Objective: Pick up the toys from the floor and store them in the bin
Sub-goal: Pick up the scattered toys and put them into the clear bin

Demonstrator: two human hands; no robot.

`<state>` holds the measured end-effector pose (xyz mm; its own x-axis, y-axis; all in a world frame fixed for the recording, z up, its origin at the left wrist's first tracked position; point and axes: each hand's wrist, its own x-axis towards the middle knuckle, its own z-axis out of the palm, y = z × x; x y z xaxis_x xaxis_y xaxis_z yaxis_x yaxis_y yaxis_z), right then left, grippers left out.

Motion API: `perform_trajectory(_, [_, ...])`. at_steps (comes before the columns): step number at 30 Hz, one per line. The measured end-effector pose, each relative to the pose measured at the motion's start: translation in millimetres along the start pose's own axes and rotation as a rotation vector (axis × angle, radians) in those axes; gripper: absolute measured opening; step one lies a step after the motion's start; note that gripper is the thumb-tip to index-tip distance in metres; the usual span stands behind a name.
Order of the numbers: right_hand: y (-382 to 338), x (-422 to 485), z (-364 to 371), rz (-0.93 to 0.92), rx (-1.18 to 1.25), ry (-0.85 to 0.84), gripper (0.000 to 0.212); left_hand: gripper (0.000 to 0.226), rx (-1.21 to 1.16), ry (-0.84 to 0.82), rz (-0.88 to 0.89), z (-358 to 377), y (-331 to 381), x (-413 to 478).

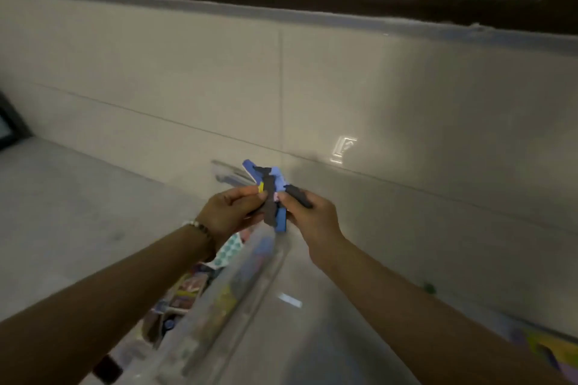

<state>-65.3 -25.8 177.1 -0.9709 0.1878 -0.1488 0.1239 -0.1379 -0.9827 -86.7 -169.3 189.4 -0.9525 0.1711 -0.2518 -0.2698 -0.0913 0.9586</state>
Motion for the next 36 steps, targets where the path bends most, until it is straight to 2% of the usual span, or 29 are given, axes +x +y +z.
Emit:
perform_trajectory(4, [27, 8, 92, -0.011, -0.088, -0.082, 0.017, 0.013, -0.032, 0.169, -0.029, -89, 1, -17])
perform_trajectory(5, [36, 8, 107, 0.004, -0.128, -0.11, 0.023, 0.015, -0.014, 0.221, -0.067, -105, -5, -18])
perform_trajectory(7, [53, 9, 122, 0.086, -0.191, -0.162, 0.038, 0.02, 0.239, 0.278, -0.154, -129, -22, -21])
perform_trajectory(9, [65, 11, 116, 0.135, -0.246, -0.167, 0.048, 0.028, 0.607, 0.24, -0.289, -148, -38, -22])
perform_trajectory(10, [68, 11, 107, 0.126, -0.276, -0.16, 0.05, 0.035, 0.714, 0.231, -0.341, -154, -44, -22])
perform_trajectory(12, [72, 15, 81, 0.079, -0.379, -0.144, 0.055, 0.057, 0.775, 0.231, -0.328, -160, -55, -18])
perform_trajectory(14, [70, 19, 48, 0.033, -0.467, -0.127, 0.054, 0.061, 0.794, 0.205, -0.224, -150, -59, -15])
perform_trajectory(17, [63, 24, -10, 0.014, -0.565, -0.106, 0.054, 0.056, 0.768, 0.16, -0.083, -110, -61, -2])
perform_trajectory(19, [58, 26, -53, 0.02, -0.622, -0.078, 0.056, 0.063, 0.805, 0.116, -0.024, -72, -58, 12])
perform_trajectory(25, [67, 14, -207, 0.086, -0.782, -0.005, 0.056, 0.066, 0.905, -0.123, 0.141, 80, -77, 47])
perform_trajectory(30, [120, -23, -344, 0.273, -0.894, 0.102, 0.064, 0.069, 1.101, -0.396, 0.067, 187, -153, 60])
perform_trajectory(36, [196, -55, -443, 0.403, -0.898, 0.21, 0.071, 0.072, 1.134, -0.541, -0.102, 260, -256, 69])
